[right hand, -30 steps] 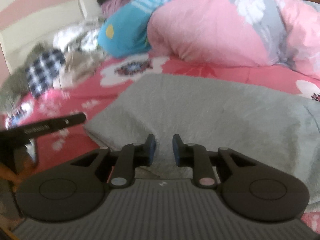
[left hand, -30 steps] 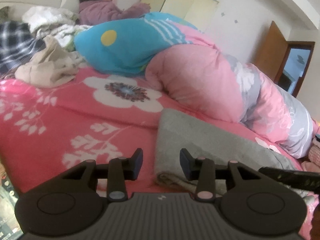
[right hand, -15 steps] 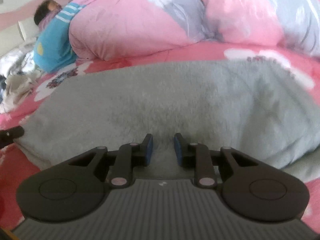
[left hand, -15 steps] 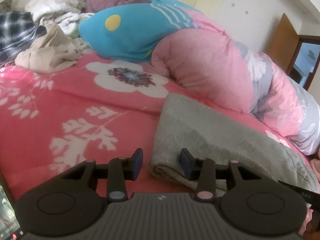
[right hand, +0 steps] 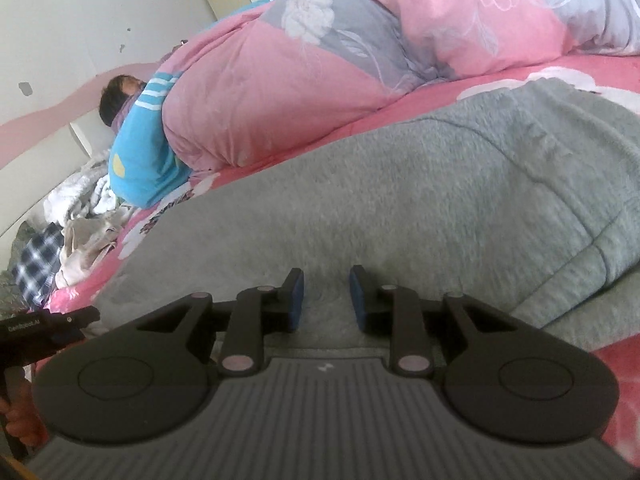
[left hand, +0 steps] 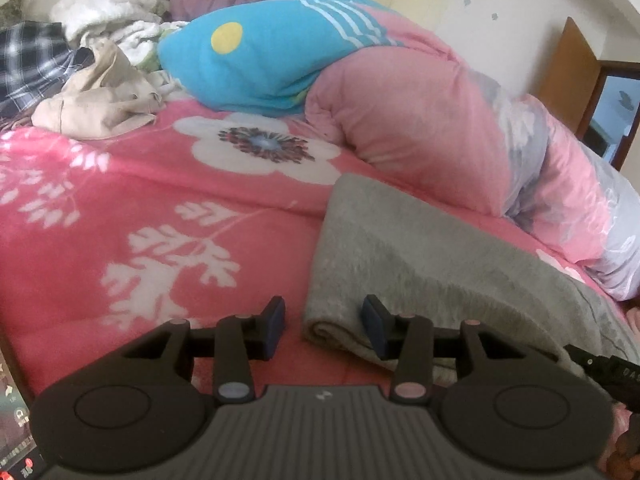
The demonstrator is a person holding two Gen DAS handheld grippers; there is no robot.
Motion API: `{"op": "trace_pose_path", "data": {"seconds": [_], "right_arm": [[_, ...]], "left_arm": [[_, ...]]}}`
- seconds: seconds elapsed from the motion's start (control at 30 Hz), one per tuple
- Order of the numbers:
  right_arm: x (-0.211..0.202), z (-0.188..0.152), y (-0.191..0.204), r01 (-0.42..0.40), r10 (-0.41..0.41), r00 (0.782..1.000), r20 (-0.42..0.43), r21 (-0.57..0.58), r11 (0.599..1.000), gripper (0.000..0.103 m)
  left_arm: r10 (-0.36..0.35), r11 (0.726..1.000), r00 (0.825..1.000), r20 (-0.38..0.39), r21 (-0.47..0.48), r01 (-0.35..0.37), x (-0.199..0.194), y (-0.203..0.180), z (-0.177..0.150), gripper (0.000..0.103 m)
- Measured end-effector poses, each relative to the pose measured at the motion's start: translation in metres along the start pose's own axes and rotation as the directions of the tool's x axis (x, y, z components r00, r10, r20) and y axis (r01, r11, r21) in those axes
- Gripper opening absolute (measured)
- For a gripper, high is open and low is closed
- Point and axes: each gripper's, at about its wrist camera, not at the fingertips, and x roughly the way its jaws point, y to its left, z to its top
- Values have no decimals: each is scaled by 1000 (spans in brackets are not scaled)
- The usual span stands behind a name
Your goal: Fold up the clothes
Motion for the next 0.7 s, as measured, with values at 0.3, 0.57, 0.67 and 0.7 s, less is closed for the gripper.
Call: {"op": "trace_pose_path", "data": {"seconds": [0.3, 0.57, 0.67, 0.7], "right_arm": [[1, 1, 10, 4, -6, 1000, -27, -63, 998, 41], [0, 0, 14, 22, -24, 999, -22, -87, 996, 41], [0, 0, 13, 22, -24, 999, -24, -83, 996, 42], [0, 0, 15, 29, -31, 999, -27, -92, 995, 42]], "left_arm": [[85, 996, 996, -1, -6, -85, -3, -17, 4, 44], [35, 995, 997, -75, 94, -28, 11, -24, 16, 55], [15, 990, 997, -82, 138, -4, 19, -27, 14, 60], [-1, 993, 997, -82, 121, 11, 20, -23, 13, 61]]}}
